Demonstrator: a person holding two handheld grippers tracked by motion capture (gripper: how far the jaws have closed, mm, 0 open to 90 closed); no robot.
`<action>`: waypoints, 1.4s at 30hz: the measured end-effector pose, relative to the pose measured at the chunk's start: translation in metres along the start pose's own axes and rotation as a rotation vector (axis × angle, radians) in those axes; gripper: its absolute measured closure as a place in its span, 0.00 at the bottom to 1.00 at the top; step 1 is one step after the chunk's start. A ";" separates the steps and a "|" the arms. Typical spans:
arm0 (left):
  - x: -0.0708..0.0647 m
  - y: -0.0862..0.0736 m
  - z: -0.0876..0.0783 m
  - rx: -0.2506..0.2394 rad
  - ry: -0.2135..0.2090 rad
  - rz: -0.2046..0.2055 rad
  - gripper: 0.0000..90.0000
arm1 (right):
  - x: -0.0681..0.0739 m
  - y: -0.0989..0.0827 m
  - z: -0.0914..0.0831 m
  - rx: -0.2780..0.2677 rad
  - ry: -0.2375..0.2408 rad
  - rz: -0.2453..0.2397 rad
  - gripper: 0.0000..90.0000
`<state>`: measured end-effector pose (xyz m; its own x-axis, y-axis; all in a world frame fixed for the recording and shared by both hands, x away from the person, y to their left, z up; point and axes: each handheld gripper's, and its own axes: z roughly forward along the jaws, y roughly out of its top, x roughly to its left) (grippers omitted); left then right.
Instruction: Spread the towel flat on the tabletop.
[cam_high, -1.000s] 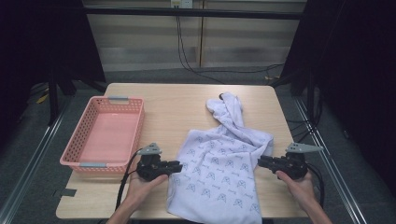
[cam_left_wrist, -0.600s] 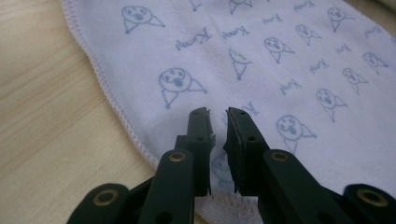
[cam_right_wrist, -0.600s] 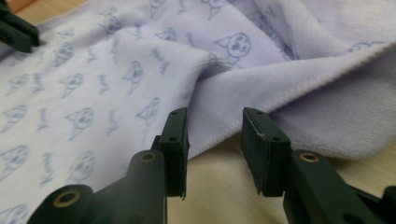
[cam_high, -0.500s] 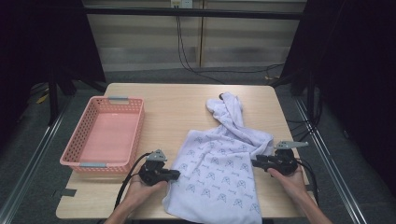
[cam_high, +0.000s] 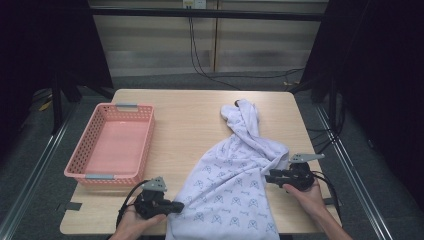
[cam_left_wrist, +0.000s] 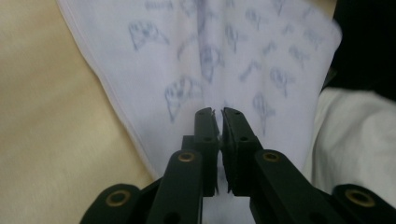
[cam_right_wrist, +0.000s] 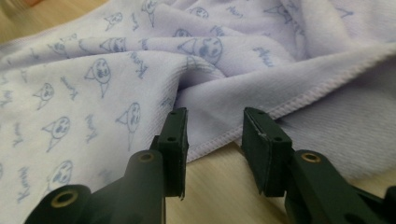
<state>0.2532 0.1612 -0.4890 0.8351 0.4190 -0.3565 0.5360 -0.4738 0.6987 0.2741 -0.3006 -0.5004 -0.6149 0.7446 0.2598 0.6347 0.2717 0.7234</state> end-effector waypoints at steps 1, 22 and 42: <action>0.002 0.004 0.002 -0.007 0.014 0.007 0.91 | 0.000 0.001 0.002 -0.002 0.004 -0.002 0.68; 0.024 0.026 0.035 0.041 0.124 0.046 0.99 | 0.015 -0.002 -0.016 -0.037 -0.052 -0.053 0.99; -0.007 0.000 0.002 0.054 0.013 0.013 0.91 | 0.039 -0.044 -0.100 -0.103 -0.073 0.005 0.86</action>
<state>0.2472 0.1568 -0.4871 0.8403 0.4225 -0.3397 0.5316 -0.5197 0.6688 0.1758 -0.3440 -0.4581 -0.5737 0.7894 0.2184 0.5839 0.2072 0.7849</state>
